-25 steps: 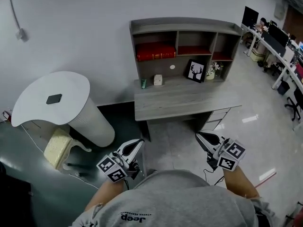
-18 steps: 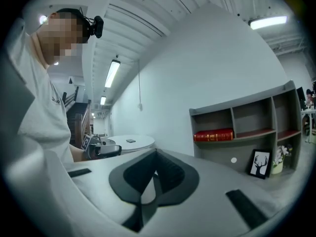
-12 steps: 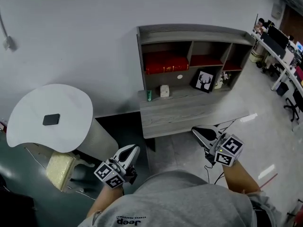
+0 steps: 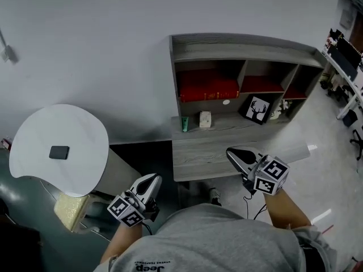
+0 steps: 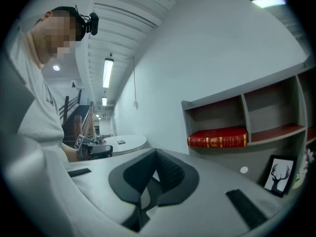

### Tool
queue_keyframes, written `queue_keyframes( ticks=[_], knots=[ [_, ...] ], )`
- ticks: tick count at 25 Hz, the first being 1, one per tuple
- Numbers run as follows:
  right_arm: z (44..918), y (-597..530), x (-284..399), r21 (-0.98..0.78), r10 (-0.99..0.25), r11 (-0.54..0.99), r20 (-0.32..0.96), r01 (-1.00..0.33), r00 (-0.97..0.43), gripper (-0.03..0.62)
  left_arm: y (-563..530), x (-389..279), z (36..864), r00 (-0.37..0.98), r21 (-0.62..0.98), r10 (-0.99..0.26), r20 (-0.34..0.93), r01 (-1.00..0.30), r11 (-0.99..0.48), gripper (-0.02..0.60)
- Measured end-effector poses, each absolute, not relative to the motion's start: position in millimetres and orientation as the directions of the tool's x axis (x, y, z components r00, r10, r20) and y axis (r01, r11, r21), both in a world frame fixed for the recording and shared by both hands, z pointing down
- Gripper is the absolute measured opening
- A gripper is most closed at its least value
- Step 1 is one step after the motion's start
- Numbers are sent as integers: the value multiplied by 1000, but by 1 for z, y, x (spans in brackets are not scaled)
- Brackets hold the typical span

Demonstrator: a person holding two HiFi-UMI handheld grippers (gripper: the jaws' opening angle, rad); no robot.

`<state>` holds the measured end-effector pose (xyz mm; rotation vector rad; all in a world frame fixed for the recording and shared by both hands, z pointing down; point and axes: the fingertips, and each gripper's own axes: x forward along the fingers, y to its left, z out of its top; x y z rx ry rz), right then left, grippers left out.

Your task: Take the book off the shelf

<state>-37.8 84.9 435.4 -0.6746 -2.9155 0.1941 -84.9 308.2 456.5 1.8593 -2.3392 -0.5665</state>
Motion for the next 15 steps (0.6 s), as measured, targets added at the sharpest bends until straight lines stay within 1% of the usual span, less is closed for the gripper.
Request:
queue_keyframes(
  ticks=[4,9,12,15],
  knots=[
    [453,38,-98,-208,496,858,99,469,-863,15,265,-133,462,-304,327,-943,-138,-912,246,12],
    [473,-18,-179,-323,589,784,115,531,-800,18,201,-201,461,-392,346,-909,-144,-880,325,11],
    [487,-38,-213,-403,648,726,131,557,-750,25,164,-233,461,-413,345,-900,-140,-872,347,11],
    [504,-44,-235,-514,687,665,138,542,-713,26,139,-253,466,-415,352,-902,-121,-867,352,12]
  ],
)
